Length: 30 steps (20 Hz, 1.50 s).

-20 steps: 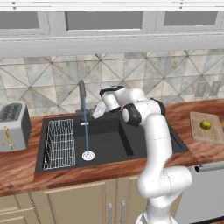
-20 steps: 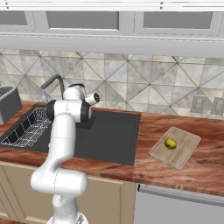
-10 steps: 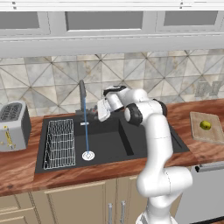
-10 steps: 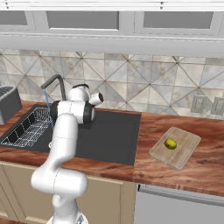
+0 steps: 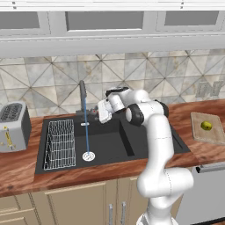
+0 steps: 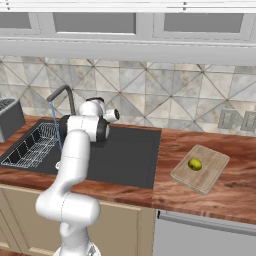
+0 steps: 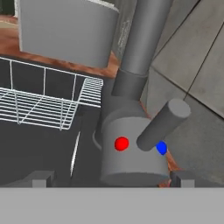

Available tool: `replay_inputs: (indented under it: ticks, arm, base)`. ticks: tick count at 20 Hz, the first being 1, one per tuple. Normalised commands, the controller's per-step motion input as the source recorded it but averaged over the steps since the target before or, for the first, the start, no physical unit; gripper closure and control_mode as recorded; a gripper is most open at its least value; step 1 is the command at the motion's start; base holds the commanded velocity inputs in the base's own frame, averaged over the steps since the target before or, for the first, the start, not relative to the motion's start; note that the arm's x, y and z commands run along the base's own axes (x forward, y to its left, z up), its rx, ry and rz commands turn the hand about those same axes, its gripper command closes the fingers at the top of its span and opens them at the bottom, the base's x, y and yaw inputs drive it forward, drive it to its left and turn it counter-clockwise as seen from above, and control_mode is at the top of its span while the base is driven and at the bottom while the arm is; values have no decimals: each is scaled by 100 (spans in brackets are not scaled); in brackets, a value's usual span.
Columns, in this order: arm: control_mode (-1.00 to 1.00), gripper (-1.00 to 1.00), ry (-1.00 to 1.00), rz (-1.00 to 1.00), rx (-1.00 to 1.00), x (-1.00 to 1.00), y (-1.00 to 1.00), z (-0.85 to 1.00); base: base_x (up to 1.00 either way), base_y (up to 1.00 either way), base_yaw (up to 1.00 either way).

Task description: Pick the pear from the sink and place it on the cutting board to airdry. Then turn off the sink faucet.

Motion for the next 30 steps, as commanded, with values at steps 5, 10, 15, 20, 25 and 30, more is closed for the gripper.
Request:
replay_inputs:
  ticks: [5, 10, 15, 20, 25, 30]
  arm:
    - [-100, -100, -9, 10, -28, 56, 74, 97]
    - [-100, -100, -3, 7, -33, 59, 82, 90]
    - [-100, -100, 0, 6, -34, 61, 84, 86]
    - [-100, -100, 0, 4, -35, 62, 88, 77]
    - [-100, -100, -1, 5, -38, 46, 88, 44]
    - [-100, -100, -7, 8, -33, 17, 38, 11]
  base:
    - [0, 0, 0]
    - [0, 0, 0]
    - [0, 0, 0]
    - [0, 0, 0]
    - [0, 0, 0]
    - [0, 0, 0]
